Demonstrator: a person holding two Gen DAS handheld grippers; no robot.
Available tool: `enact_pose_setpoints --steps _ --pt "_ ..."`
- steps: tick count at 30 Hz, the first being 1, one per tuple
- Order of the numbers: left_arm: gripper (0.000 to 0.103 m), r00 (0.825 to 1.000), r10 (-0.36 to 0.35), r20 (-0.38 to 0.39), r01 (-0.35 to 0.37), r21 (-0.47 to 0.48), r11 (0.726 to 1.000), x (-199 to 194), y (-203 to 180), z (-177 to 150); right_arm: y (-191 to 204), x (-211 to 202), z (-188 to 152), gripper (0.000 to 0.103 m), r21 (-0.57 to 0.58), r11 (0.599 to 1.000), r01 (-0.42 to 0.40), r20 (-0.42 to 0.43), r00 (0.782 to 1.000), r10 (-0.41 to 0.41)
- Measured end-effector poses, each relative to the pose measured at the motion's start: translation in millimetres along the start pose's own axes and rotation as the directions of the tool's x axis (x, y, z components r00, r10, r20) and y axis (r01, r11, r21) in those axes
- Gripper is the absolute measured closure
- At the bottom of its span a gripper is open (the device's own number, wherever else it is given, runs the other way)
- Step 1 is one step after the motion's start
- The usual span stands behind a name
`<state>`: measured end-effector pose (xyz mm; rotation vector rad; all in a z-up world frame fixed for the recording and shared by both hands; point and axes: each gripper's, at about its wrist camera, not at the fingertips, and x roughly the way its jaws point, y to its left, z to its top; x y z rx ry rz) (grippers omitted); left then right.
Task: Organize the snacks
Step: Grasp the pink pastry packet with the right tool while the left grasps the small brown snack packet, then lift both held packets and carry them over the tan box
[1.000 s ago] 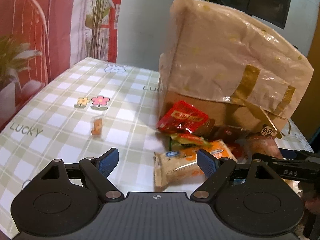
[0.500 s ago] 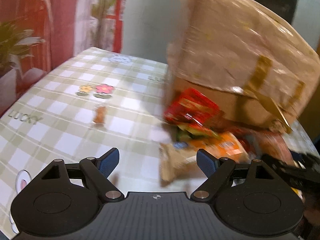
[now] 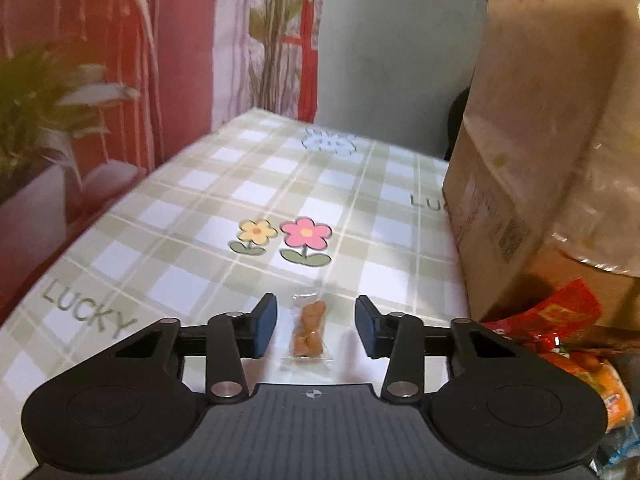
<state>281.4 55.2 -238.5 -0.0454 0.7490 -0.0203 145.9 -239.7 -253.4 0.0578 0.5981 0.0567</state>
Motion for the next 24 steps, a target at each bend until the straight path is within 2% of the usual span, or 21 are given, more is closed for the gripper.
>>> enact_pose_setpoints --steps 1,4,5,6,11,24 --pt "0.066 1.000 0.005 -0.008 -0.005 0.010 1.000 4.2 -1.6 -0.3 0.2 0.3 0.0 0.022 0.000 1.000 0.000 0.000 1.000 0.000" --pt "0.069 1.000 0.029 -0.004 -0.029 0.048 0.998 10.5 -6.1 -2.8 0.6 0.7 0.1 0.022 0.002 1.000 -0.002 -0.001 1.000 0.002" --pt "0.074 1.000 0.032 -0.001 -0.032 0.054 0.998 10.0 -7.3 -3.2 0.9 0.5 0.1 0.022 0.002 1.000 -0.002 -0.001 1.000 0.002" --pt "0.084 1.000 0.023 -0.001 -0.023 0.057 0.998 9.4 -7.0 -4.2 0.8 0.5 0.1 0.022 0.002 1.000 -0.002 -0.001 1.000 0.002" --pt "0.084 1.000 0.009 0.021 -0.011 0.085 0.996 -7.4 -13.4 -13.8 1.1 0.9 0.3 0.022 0.005 1.000 -0.003 -0.001 1.000 0.003" --pt "0.084 0.986 -0.152 0.063 0.147 0.077 0.986 -80.3 -43.8 -36.4 -2.9 -0.7 -0.4 0.023 0.032 0.999 -0.028 0.002 1.000 0.028"
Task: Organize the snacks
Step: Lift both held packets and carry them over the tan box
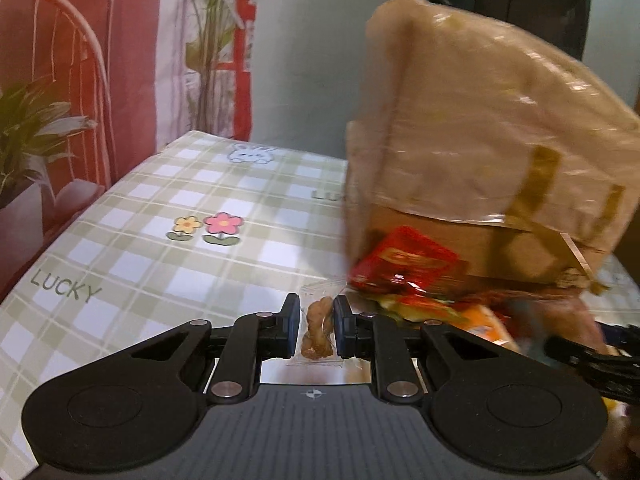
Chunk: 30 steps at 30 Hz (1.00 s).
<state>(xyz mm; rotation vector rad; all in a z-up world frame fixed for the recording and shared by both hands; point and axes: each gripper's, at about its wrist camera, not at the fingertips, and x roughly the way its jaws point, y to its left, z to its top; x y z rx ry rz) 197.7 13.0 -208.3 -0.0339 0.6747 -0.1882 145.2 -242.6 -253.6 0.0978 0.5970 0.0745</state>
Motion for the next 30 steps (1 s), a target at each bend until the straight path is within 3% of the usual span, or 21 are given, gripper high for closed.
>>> enact_pose_setpoints --steps 6,15,23,30 --pt "0.084 0.999 -0.043 0.012 0.043 0.008 0.999 -17.2 -10.3 -9.3 -5.1 -14.0 1.8 0.024 0.029 0.999 -0.024 -0.021 0.999 0.024" --pt "0.084 0.993 -0.121 0.018 0.120 0.052 0.991 -28.9 -27.3 -17.3 11.2 -46.7 2.2 0.025 -0.051 0.991 -0.125 -0.035 0.992 0.123" --pt "0.084 0.982 -0.157 0.109 0.151 0.061 0.987 -52.7 -29.5 11.2 22.2 -75.4 33.3 0.025 -0.097 0.976 -0.196 0.063 0.977 0.203" --pt "0.084 0.951 -0.213 0.225 0.195 0.098 0.976 -69.6 -43.1 58.5 27.4 -108.2 89.3 0.025 -0.121 0.965 -0.234 0.202 0.946 0.254"
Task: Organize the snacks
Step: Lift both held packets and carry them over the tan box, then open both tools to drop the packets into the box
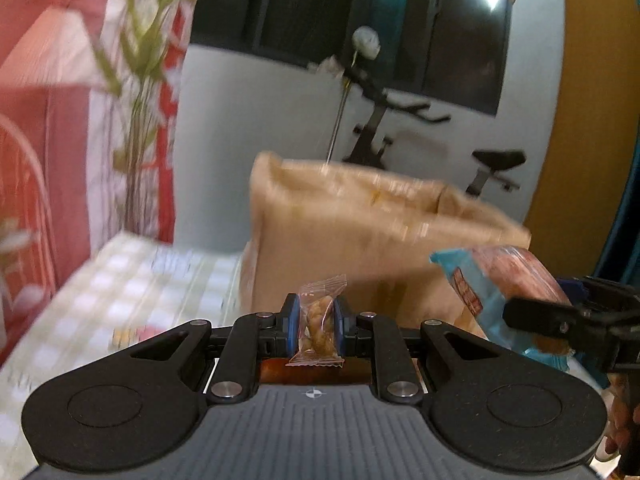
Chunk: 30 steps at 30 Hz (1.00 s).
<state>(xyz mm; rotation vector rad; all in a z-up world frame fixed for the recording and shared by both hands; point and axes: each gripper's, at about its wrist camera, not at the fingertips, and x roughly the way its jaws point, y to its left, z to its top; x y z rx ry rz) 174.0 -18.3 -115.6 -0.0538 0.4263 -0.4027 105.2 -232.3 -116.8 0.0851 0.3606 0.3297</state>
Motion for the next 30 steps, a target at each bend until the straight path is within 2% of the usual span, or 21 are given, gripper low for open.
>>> enact_pose_setpoints --steps 4,8,13,17,20,21,22,24,26,27,30 --pt "0.084 0.996 -0.012 0.088 0.010 0.015 1.000 5.5 -9.2 34.6 -6.8 1.9 38.9 0.025 -0.003 1.000 -0.017 0.072 0.997 0.017" --pt "0.084 0.991 -0.021 0.131 0.016 0.037 0.999 24.0 -19.5 66.4 -16.0 17.7 75.1 0.025 -0.030 1.000 0.007 0.122 0.992 -0.004" --pt "0.084 0.997 -0.018 0.071 0.018 0.007 1.000 78.7 -20.0 92.7 -34.4 58.8 103.7 0.025 -0.027 0.997 0.070 0.120 0.991 -0.066" --pt "0.084 1.000 0.023 -0.005 -0.023 0.010 1.000 119.3 -18.4 91.1 -49.1 101.3 102.9 0.025 -0.040 0.990 0.134 0.036 0.991 -0.132" --pt "0.082 1.000 0.020 -0.019 -0.019 0.026 0.999 129.9 -15.3 88.9 -58.7 121.3 91.5 0.024 -0.015 0.987 0.158 -0.027 0.987 -0.158" --pt "0.072 1.000 0.020 -0.022 -0.020 0.027 0.999 131.2 -13.5 87.6 -62.1 126.0 87.9 0.024 0.000 0.987 0.163 -0.048 0.986 -0.163" --pt "0.054 0.999 0.021 -0.026 -0.020 0.027 0.999 132.1 -11.4 86.5 -64.8 129.1 85.3 0.023 0.011 0.986 0.164 -0.067 0.984 -0.163" --pt "0.041 1.000 0.024 -0.014 -0.024 0.018 1.000 128.7 -6.4 82.6 -69.4 128.8 80.0 0.022 0.020 0.987 0.161 -0.095 0.983 -0.159" --pt "0.041 1.000 0.025 -0.010 -0.025 0.005 1.000 123.0 -2.1 80.8 -70.5 124.5 79.9 0.018 0.019 0.988 0.156 -0.078 0.985 -0.154" --pt "0.041 1.000 0.022 -0.017 -0.022 -0.004 1.000 120.6 -0.3 79.8 -70.0 121.5 80.8 0.013 0.018 0.987 0.157 -0.066 0.986 -0.156" --pt "0.040 1.000 0.006 -0.015 -0.006 -0.011 1.000 109.1 3.3 78.5 -67.9 112.8 85.3 0.012 0.019 0.988 0.154 -0.044 0.987 -0.153"
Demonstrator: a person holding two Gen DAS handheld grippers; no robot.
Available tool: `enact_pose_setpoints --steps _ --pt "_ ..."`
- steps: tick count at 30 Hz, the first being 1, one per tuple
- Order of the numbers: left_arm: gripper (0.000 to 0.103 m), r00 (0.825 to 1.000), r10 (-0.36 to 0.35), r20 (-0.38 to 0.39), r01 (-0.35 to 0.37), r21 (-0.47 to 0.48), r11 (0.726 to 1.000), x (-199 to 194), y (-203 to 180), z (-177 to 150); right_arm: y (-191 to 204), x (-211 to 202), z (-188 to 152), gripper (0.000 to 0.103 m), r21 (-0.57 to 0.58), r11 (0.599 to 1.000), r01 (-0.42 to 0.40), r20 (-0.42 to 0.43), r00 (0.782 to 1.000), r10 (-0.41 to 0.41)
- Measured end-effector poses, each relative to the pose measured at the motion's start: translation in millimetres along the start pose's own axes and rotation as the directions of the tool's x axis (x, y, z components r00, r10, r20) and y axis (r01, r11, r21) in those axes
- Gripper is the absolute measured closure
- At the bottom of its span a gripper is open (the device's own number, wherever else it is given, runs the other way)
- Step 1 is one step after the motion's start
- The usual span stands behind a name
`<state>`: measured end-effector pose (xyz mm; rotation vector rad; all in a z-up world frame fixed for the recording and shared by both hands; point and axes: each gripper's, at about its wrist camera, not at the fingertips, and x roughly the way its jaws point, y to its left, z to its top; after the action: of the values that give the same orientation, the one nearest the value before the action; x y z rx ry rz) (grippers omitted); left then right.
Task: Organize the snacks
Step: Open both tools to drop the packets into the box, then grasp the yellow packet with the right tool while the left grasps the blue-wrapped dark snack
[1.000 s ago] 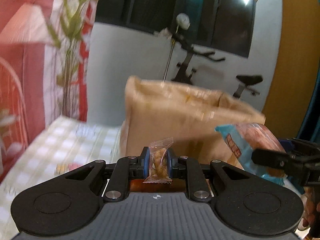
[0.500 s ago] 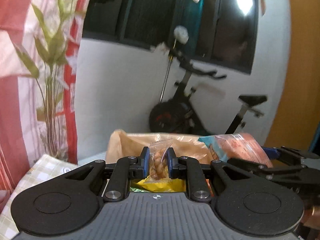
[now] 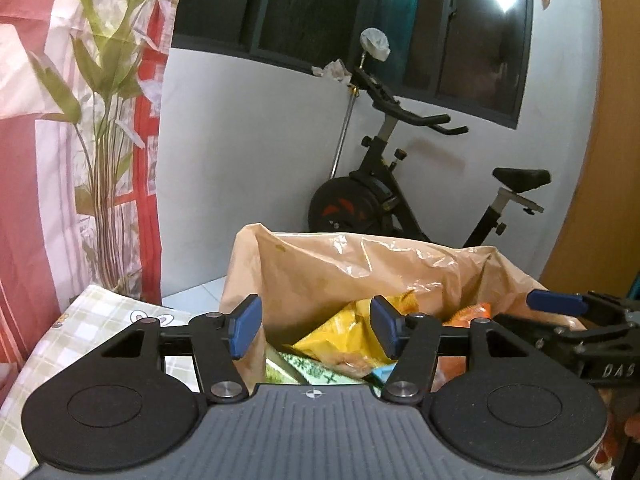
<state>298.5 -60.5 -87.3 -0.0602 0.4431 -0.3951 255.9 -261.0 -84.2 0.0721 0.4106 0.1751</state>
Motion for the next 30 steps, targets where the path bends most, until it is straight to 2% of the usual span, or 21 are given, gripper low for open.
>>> enact_pose_setpoints --steps 6,13,16,23,30 --pt "0.032 0.999 0.006 0.043 -0.007 0.022 1.000 -43.1 10.8 -10.2 5.7 -36.3 -1.1 0.012 0.004 0.999 -0.039 0.061 0.997 0.039" --pt "0.032 0.996 0.033 0.086 -0.034 0.011 0.999 -89.0 25.8 -36.6 14.8 -86.5 -20.5 0.013 -0.016 0.997 -0.078 0.140 0.987 0.080" --pt "0.032 0.995 0.078 0.055 -0.079 0.011 0.997 -92.8 29.1 -53.4 17.3 -102.3 -34.5 0.013 -0.031 0.998 -0.064 0.163 0.984 0.068" --pt "0.032 0.995 0.065 -0.070 -0.070 -0.081 0.994 -75.0 40.6 -98.2 16.3 -121.8 -71.7 0.013 -0.012 1.000 -0.009 0.173 0.985 0.011" --pt "0.032 0.986 0.030 -0.162 -0.039 -0.049 0.998 -63.7 29.4 -134.2 5.5 -119.3 -115.8 0.020 0.035 0.998 0.046 0.074 0.996 -0.048"
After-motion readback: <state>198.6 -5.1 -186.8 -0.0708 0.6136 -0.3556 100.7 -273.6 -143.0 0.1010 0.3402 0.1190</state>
